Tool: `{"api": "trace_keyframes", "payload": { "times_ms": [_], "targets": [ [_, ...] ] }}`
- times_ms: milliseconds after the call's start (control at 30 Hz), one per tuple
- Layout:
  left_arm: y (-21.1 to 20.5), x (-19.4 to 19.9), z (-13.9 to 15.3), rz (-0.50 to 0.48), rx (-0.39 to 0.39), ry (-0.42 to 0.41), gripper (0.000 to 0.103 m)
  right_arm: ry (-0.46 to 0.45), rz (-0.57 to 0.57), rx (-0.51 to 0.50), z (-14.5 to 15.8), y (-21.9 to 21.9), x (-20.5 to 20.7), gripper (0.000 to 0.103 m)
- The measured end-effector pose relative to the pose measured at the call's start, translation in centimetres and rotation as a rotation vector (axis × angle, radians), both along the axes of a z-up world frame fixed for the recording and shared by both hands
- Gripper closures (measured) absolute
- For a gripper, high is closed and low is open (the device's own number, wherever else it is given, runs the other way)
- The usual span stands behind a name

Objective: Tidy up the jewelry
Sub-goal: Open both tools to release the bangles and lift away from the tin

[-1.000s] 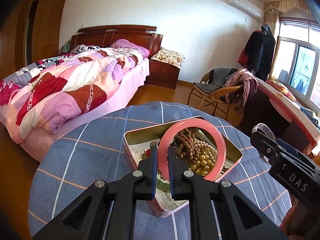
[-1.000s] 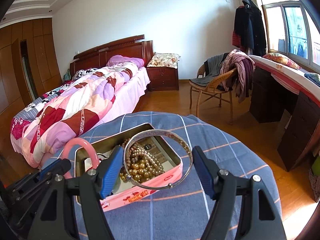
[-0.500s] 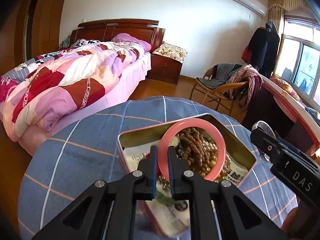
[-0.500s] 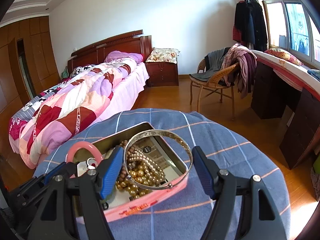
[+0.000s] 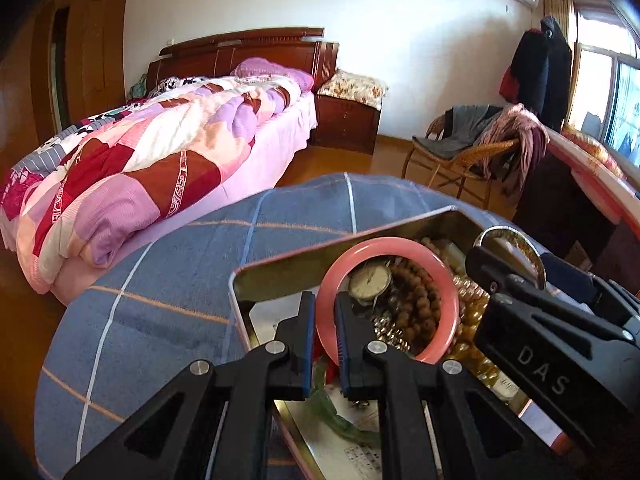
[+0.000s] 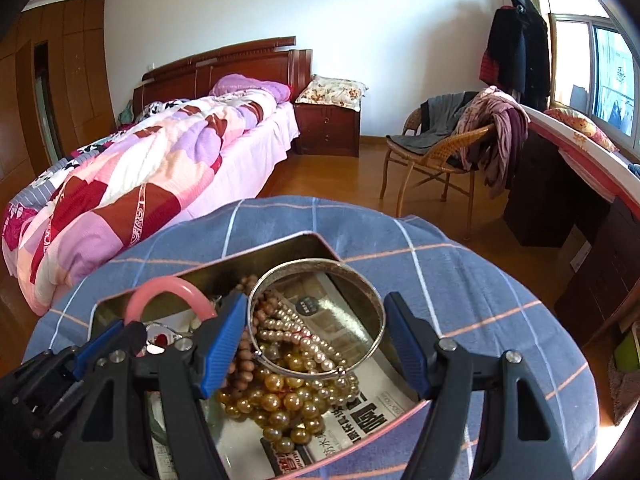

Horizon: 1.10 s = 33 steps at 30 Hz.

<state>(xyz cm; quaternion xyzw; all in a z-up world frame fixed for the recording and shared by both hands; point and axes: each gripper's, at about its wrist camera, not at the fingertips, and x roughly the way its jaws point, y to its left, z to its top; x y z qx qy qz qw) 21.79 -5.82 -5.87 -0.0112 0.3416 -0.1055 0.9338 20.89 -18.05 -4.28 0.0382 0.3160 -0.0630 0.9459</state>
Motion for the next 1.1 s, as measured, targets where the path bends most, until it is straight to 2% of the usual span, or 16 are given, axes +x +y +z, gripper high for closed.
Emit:
{"api": "trace_keyframes", "payload": {
  "times_ms": [400,500,667,933,1100],
  "targets": [
    [-0.4,0.2,0.0,0.004,0.022,0.001,0.094,0.071,0.034,0.036,-1.7,-0.3,1.5,0.030],
    [-0.8,0.2,0.0,0.013,0.051,0.001,0.093,0.070,0.038,0.054,-1.9,-0.6,1.5,0.029],
    [-0.6,0.2,0.0,0.016,0.051,-0.001,0.093,0.072,0.034,0.044,-1.9,-0.7,1.4,0.024],
    [0.1,-0.6,0.4,0.054,0.047,-0.051,0.082,0.064,0.025,0.034,-1.6,-0.6,0.6,0.022],
    [0.8,-0.6,0.3,0.069,0.023,-0.047,0.074,0.064,0.021,0.003,-1.7,-0.3,0.2,0.021]
  ]
}}
